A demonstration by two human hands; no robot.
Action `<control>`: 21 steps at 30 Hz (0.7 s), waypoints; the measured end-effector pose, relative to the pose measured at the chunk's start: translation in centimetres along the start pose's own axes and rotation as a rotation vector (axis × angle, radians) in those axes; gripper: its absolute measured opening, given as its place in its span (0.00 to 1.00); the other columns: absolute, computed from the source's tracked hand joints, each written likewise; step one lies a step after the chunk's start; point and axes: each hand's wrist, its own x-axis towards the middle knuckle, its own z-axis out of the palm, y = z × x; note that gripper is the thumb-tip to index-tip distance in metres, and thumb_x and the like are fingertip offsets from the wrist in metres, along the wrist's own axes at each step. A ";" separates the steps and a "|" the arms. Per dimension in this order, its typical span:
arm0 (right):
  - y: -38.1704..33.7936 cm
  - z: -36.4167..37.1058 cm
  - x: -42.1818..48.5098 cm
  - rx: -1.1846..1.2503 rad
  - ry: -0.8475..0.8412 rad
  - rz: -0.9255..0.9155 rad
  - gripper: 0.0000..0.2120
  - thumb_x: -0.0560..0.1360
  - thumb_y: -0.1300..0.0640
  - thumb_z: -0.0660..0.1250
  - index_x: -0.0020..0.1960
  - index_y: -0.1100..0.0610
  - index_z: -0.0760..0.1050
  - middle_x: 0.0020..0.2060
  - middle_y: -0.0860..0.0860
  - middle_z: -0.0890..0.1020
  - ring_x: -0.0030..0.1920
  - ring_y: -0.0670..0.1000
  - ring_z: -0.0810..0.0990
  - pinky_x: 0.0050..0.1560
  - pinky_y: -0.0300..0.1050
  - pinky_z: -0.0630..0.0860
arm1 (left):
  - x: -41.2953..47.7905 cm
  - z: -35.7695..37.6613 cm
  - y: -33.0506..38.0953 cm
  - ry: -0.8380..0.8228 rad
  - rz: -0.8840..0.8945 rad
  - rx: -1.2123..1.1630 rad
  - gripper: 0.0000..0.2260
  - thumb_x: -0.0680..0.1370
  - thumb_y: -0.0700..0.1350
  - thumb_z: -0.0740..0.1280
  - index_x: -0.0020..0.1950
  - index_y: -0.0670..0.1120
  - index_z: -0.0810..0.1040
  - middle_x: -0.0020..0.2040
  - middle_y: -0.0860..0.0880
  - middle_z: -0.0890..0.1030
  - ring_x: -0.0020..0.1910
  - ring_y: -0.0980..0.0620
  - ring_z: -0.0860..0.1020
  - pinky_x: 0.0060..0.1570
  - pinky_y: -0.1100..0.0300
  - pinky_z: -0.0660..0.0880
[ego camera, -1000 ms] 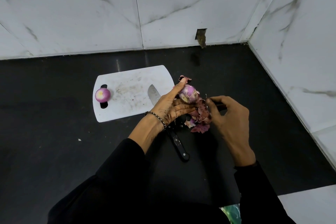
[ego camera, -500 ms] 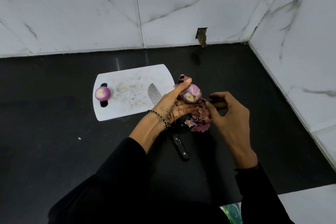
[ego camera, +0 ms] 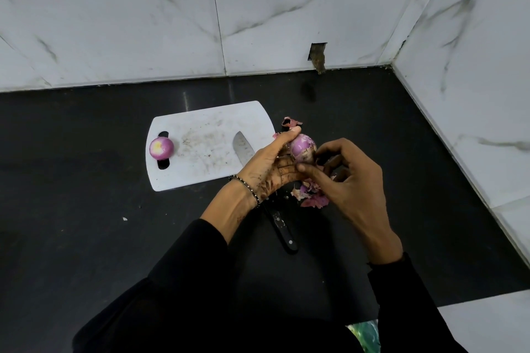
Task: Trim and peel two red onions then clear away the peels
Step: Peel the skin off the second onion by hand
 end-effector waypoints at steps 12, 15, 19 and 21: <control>0.0 0.5 -0.3 0.004 -0.017 -0.002 0.19 0.70 0.45 0.74 0.55 0.55 0.78 0.48 0.44 0.79 0.41 0.48 0.79 0.38 0.36 0.76 | 0.2 0.0 0.1 -0.052 -0.018 -0.012 0.13 0.77 0.50 0.69 0.53 0.41 0.81 0.53 0.37 0.83 0.53 0.43 0.80 0.52 0.54 0.79; -0.1 0.4 -0.4 0.013 -0.013 0.006 0.18 0.70 0.46 0.75 0.55 0.54 0.77 0.47 0.44 0.79 0.40 0.48 0.78 0.37 0.37 0.76 | 0.2 0.1 0.0 -0.040 -0.014 0.002 0.13 0.78 0.50 0.69 0.53 0.40 0.81 0.51 0.37 0.82 0.48 0.44 0.81 0.40 0.57 0.82; -0.1 0.5 -0.4 0.020 -0.016 0.024 0.17 0.70 0.47 0.76 0.55 0.53 0.78 0.47 0.44 0.79 0.40 0.49 0.79 0.37 0.40 0.76 | 0.2 0.1 0.0 -0.019 -0.003 0.050 0.14 0.78 0.52 0.69 0.51 0.40 0.82 0.47 0.38 0.82 0.38 0.49 0.81 0.32 0.61 0.79; -0.1 0.6 -0.4 0.022 -0.014 0.048 0.17 0.70 0.48 0.76 0.55 0.51 0.77 0.46 0.44 0.80 0.39 0.49 0.79 0.37 0.40 0.77 | 0.4 0.1 0.0 0.002 0.007 0.075 0.14 0.77 0.52 0.70 0.50 0.41 0.82 0.46 0.39 0.83 0.37 0.49 0.81 0.32 0.60 0.79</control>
